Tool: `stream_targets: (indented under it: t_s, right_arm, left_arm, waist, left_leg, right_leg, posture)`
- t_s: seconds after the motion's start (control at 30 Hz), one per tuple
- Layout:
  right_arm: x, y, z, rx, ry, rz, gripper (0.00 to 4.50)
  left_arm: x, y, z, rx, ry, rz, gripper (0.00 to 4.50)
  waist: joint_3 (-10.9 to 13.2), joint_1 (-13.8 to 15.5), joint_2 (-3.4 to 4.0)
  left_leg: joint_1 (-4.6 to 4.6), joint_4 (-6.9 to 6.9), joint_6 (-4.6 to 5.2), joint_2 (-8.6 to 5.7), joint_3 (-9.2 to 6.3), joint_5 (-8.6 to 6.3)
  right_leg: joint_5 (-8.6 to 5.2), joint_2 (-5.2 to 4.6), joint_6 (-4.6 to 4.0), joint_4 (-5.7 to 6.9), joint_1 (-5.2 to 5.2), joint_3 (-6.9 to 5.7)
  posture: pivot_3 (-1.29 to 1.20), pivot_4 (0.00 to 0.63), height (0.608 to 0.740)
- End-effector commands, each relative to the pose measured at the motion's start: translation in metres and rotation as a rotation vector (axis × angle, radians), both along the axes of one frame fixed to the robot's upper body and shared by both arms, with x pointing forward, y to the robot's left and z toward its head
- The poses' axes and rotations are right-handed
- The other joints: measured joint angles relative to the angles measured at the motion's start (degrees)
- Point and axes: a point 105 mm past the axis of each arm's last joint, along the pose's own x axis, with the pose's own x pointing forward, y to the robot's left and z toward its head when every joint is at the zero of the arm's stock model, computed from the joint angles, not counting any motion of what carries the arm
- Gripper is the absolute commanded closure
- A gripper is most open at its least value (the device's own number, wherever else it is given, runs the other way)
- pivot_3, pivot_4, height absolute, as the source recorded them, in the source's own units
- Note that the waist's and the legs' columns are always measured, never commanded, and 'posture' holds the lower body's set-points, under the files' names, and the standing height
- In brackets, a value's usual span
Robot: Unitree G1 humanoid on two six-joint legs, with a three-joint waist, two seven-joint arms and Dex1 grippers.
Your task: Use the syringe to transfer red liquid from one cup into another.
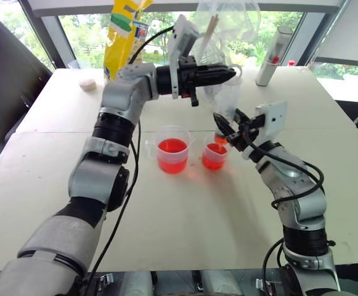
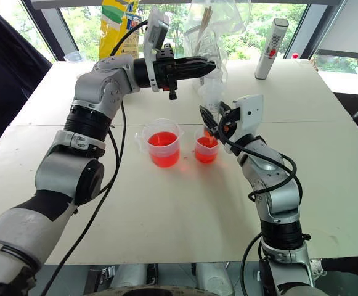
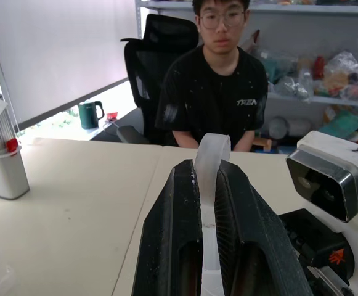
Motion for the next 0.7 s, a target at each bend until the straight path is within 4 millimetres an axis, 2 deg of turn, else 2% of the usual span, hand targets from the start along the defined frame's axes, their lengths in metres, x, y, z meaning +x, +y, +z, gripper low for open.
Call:
stream_targets:
  t_s: [0.03,0.47,0.7]
  right_arm:
    - [-0.011,0.009,0.034,0.003,-0.12,0.041,3.11]
    - [-0.026,0.014,0.073,0.087,-0.157,0.105,3.11]
    - [-0.028,0.012,0.077,0.092,-0.146,0.103,3.11]
  left_arm:
    - [-0.006,-0.01,-0.002,0.036,-0.052,-0.029,4.46]
    - [-0.005,-0.019,-0.032,0.112,-0.068,-0.018,4.46]
    - [-0.006,-0.021,-0.042,0.131,-0.065,-0.019,4.46]
  waist:
    - [0.0,0.0,0.0]
    - [0.0,0.1,0.0]
    - [0.0,0.0,0.0]
  left_leg:
    - [0.0,0.0,0.0,0.0,0.0,0.0]
    - [-0.01,0.0,0.0,0.0,0.01,0.0]
    - [-0.01,0.0,0.0,0.0,0.01,0.0]
  right_leg:
    - [0.0,0.0,0.0,0.0,0.0,0.0]
    - [0.0,0.0,0.0,0.0,0.0,0.0]
    - [0.0,0.0,0.0,0.0,0.0,0.01]
  posture:
    - [0.0,0.15,0.739]
    - [0.0,0.15,0.739]
    - [0.0,0.15,0.739]
